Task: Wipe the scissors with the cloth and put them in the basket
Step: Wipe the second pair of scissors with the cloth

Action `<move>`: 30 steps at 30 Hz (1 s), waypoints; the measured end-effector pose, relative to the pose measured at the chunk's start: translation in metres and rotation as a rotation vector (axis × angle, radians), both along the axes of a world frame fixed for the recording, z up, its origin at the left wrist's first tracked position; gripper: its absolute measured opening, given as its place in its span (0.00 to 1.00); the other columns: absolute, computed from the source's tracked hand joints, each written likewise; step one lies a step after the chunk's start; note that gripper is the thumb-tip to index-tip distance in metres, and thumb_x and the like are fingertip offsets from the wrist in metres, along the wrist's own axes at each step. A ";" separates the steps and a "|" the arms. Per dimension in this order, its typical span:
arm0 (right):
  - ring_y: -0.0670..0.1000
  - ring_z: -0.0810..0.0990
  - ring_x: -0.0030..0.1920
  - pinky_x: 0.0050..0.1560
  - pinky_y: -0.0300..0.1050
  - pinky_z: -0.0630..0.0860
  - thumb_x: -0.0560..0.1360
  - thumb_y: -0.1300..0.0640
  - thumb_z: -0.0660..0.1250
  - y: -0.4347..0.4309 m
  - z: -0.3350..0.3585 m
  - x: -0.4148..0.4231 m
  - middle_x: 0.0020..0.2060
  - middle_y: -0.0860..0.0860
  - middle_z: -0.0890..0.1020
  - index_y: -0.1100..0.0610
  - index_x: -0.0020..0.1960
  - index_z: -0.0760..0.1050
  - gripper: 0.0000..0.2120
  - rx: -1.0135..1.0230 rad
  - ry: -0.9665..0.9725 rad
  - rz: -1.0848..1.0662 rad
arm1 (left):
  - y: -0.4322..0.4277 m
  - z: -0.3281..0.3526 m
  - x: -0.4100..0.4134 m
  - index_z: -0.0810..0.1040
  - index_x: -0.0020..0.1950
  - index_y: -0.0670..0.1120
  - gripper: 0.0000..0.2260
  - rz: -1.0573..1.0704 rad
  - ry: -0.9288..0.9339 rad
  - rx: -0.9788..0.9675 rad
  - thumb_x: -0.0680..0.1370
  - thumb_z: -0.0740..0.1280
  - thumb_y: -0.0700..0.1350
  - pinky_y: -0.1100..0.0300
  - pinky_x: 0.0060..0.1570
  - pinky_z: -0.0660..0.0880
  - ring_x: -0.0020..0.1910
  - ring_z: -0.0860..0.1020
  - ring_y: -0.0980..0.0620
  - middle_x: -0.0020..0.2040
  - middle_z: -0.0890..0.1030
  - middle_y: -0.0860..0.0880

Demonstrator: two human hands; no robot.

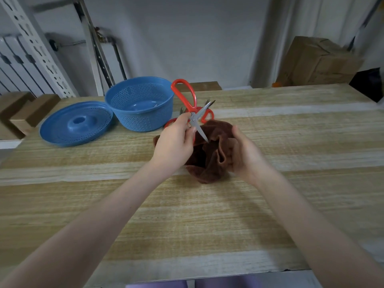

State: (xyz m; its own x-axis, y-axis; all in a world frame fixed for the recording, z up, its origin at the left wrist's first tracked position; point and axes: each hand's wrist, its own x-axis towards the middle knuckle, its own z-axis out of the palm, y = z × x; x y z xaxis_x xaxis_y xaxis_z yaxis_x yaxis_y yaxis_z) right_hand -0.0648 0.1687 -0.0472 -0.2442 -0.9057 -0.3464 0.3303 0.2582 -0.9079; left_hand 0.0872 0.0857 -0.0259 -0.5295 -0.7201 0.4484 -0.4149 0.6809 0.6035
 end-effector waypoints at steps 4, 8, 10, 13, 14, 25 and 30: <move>0.52 0.84 0.49 0.47 0.46 0.79 0.71 0.32 0.65 -0.007 0.015 0.000 0.47 0.51 0.86 0.53 0.52 0.82 0.26 -0.005 0.288 0.078 | 0.005 -0.002 -0.005 0.70 0.69 0.40 0.17 -0.015 -0.014 -0.019 0.80 0.62 0.39 0.45 0.43 0.76 0.41 0.80 0.43 0.39 0.80 0.48; 0.50 0.82 0.38 0.41 0.40 0.76 0.76 0.54 0.68 -0.006 0.028 -0.004 0.36 0.51 0.83 0.56 0.40 0.80 0.08 -0.054 0.502 0.035 | 0.006 0.001 -0.007 0.69 0.70 0.40 0.17 -0.009 -0.029 -0.016 0.81 0.61 0.40 0.46 0.43 0.76 0.40 0.79 0.45 0.38 0.79 0.48; 0.48 0.81 0.35 0.40 0.41 0.75 0.76 0.55 0.68 -0.004 0.027 -0.008 0.31 0.47 0.83 0.55 0.38 0.79 0.09 -0.072 0.481 -0.107 | 0.007 0.002 -0.006 0.69 0.70 0.40 0.18 -0.014 -0.038 -0.029 0.81 0.61 0.40 0.48 0.43 0.76 0.39 0.79 0.46 0.37 0.77 0.51; 0.49 0.82 0.37 0.42 0.43 0.78 0.77 0.56 0.68 -0.001 0.026 -0.009 0.31 0.47 0.83 0.53 0.36 0.78 0.11 -0.136 0.319 -0.372 | 0.009 0.001 -0.007 0.69 0.71 0.40 0.18 -0.034 -0.059 -0.038 0.81 0.62 0.39 0.50 0.42 0.76 0.40 0.80 0.47 0.37 0.76 0.53; 0.50 0.83 0.40 0.45 0.46 0.79 0.78 0.56 0.66 -0.001 0.026 -0.006 0.35 0.49 0.83 0.54 0.38 0.78 0.11 -0.163 0.259 -0.411 | 0.010 0.000 -0.008 0.69 0.71 0.41 0.18 -0.038 -0.066 -0.041 0.81 0.62 0.40 0.49 0.42 0.77 0.39 0.80 0.48 0.37 0.76 0.54; 0.44 0.82 0.46 0.45 0.38 0.75 0.79 0.51 0.65 -0.005 0.019 0.010 0.43 0.47 0.84 0.50 0.45 0.80 0.07 -0.190 0.519 -0.017 | 0.016 0.000 -0.014 0.68 0.72 0.45 0.23 -0.071 -0.029 0.005 0.77 0.66 0.39 0.51 0.55 0.75 0.55 0.80 0.46 0.55 0.83 0.46; 0.50 0.79 0.38 0.44 0.47 0.74 0.81 0.58 0.61 -0.006 0.008 0.014 0.35 0.54 0.81 0.59 0.39 0.78 0.14 -0.292 0.700 -0.053 | 0.018 -0.006 -0.013 0.71 0.68 0.43 0.17 -0.062 -0.019 0.012 0.80 0.61 0.36 0.54 0.44 0.73 0.36 0.75 0.54 0.32 0.74 0.58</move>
